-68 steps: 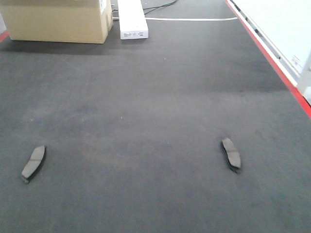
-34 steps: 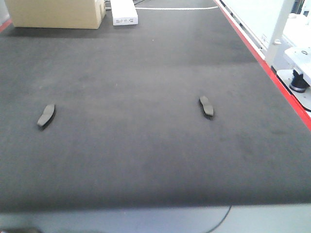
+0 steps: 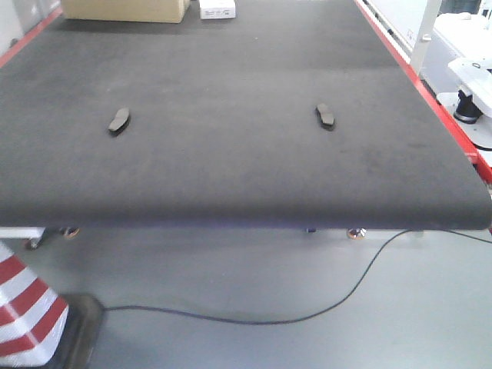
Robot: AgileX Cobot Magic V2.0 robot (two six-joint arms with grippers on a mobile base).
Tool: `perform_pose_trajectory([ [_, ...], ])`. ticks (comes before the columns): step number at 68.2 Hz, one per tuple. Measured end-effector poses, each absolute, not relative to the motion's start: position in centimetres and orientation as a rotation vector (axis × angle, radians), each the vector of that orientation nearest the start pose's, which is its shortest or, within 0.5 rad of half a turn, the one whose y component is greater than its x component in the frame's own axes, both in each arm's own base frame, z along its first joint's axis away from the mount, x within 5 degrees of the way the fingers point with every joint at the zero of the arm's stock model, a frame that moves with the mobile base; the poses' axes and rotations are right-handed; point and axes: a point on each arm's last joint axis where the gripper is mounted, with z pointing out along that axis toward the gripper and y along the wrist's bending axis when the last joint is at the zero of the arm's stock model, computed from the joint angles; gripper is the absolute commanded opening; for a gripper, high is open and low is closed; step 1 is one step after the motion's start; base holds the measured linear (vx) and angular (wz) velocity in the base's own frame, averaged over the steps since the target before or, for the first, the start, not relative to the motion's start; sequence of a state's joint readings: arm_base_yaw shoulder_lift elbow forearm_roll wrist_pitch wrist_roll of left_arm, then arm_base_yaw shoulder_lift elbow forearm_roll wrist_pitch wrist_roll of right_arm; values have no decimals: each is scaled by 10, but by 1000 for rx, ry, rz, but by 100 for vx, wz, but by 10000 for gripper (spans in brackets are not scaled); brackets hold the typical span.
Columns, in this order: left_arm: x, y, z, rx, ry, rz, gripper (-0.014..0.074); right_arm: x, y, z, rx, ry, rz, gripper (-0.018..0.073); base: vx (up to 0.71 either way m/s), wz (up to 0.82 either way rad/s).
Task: Move and align brake pads A on conveyor
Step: 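Back the base away from the conveyor and turn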
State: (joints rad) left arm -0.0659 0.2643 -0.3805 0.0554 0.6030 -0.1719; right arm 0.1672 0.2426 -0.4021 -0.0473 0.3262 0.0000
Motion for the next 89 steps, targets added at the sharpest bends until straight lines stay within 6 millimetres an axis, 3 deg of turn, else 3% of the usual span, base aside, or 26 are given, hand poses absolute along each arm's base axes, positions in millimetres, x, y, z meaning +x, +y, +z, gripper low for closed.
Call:
perform_pose_trajectory([
  [36, 62, -1, 270, -80, 1974, -94, 377, 63, 9, 304, -162, 1643, 83, 484, -28, -6],
  [89, 62, -1, 270, -80, 1974, -94, 377, 63, 9, 304, -162, 1643, 83, 484, -17, -91],
])
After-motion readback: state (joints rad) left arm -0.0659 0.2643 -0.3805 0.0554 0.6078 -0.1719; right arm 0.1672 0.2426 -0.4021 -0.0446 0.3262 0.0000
